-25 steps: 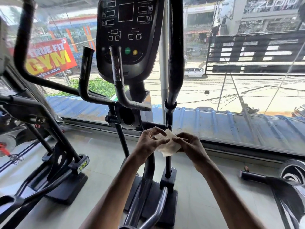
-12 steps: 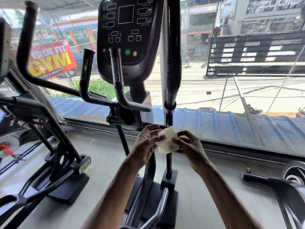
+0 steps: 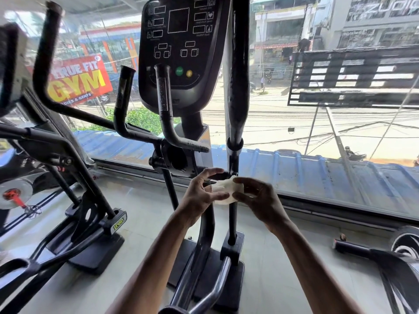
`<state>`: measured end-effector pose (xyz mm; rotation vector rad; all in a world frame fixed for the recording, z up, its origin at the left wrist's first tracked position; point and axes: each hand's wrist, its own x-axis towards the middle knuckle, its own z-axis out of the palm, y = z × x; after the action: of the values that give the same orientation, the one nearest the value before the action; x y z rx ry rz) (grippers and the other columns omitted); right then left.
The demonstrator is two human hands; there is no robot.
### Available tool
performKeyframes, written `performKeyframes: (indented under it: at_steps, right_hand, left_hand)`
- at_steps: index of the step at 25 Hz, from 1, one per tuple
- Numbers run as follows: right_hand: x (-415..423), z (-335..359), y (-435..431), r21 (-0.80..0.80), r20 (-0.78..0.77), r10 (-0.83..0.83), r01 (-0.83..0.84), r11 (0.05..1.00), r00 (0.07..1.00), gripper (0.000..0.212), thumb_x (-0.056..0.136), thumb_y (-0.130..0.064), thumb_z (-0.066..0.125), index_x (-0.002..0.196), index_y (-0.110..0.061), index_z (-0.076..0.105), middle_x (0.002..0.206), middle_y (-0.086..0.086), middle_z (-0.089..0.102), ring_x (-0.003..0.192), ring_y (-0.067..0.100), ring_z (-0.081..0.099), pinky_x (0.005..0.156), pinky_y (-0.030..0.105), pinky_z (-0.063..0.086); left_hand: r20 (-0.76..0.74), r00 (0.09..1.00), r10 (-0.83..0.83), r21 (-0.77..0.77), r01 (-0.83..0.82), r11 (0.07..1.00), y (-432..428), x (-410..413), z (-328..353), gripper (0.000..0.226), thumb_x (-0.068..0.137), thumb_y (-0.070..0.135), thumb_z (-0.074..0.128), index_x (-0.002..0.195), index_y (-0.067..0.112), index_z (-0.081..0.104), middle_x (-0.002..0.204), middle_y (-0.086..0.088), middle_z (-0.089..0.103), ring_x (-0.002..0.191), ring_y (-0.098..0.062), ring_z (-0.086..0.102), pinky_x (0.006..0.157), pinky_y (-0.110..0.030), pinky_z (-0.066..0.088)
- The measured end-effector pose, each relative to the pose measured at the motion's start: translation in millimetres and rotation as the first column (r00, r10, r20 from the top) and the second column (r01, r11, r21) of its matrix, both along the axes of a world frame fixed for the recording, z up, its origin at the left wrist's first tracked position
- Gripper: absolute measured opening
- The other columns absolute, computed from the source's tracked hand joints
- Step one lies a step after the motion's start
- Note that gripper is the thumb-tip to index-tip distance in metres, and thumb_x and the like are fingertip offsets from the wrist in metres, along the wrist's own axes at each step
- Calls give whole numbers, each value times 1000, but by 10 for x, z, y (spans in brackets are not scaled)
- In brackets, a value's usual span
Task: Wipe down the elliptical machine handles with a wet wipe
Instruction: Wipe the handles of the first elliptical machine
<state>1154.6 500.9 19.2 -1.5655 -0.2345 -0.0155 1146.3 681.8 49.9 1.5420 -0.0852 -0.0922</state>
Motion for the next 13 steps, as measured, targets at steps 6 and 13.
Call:
performKeyframes:
  at_steps: [6,13]
  right_hand:
    - [1,60,-58,-185,173,-59,92,978,983,20,78,-6,81,87,-23,77,103,-4,68,91,1,67,81,15,54]
    - [-16,192,-64,-89,67,-14,20,996,998,17,83,-6,77,95,-18,73,86,-10,76,81,3,72,70,22,58]
  left_hand:
    - [187,981,50,364,-117,924,14,28,-39,25,84,-6,72,105,7,77,126,2,66,113,-10,66,99,-27,54]
    - [139,989,47,210,-76,975,-37,-118,-8,27,79,3,80,98,21,73,96,5,76,88,-5,72,81,-22,58]
